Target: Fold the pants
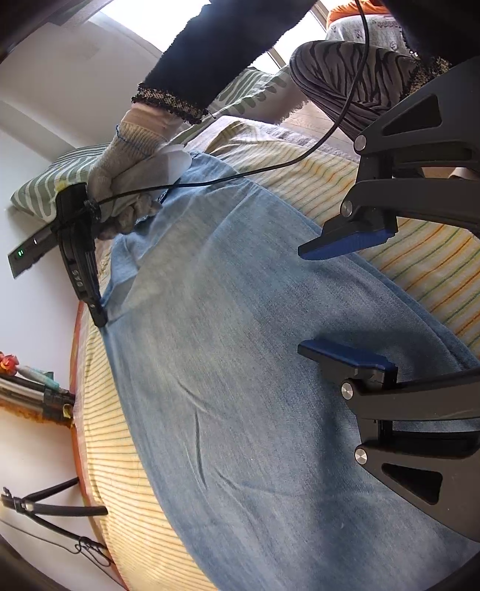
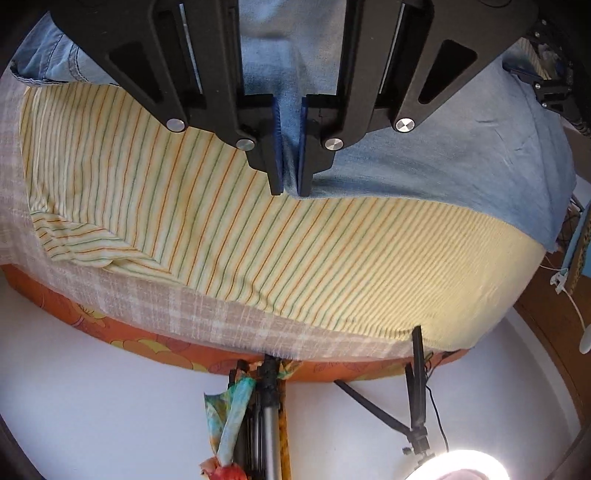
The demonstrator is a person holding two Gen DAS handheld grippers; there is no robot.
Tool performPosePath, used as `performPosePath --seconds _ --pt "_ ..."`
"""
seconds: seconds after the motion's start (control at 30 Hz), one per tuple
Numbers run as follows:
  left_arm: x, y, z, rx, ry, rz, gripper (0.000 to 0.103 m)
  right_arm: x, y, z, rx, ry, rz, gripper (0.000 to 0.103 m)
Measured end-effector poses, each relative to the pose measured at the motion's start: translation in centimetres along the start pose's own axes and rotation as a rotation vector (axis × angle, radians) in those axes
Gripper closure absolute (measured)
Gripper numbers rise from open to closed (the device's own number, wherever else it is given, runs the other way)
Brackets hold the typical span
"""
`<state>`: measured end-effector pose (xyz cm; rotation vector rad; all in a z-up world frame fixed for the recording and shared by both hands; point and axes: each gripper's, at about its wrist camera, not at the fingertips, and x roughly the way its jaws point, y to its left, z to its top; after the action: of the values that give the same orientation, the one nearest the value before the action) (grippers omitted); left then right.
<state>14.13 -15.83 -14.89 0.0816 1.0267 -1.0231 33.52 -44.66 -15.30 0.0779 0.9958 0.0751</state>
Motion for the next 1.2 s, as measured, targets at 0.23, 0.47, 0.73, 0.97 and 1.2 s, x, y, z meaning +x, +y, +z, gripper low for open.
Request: performPosePath --seconds 0.23,0.47,0.73,0.97,1.2 --pt "-3.4 1.7 -0.3 -0.078 -0.063 0.059 0.059 -1.1 0.4 0.5 0.041 -0.056 -0.125 0.065" --pt "-9.4 5.4 -1.8 -0.169 -0.193 0.217 0.055 -6.3 4.6 -1.4 0.086 -0.162 -0.017 0.061" --pt "-11.1 10.8 -5.5 -0.339 -0.159 0.383 0.055 -7.8 13.0 -4.7 0.041 -0.166 0.100 0.061" --pt "-14.0 13.1 -10.2 -0.450 -0.183 0.427 0.056 -5.3 20.2 -6.9 -0.062 -0.107 0.191 0.061" --pt "-17.6 14.2 -14.5 -0.570 -0.206 0.489 0.056 -2.1 25.1 -8.1 -0.197 -0.039 0.206 0.061"
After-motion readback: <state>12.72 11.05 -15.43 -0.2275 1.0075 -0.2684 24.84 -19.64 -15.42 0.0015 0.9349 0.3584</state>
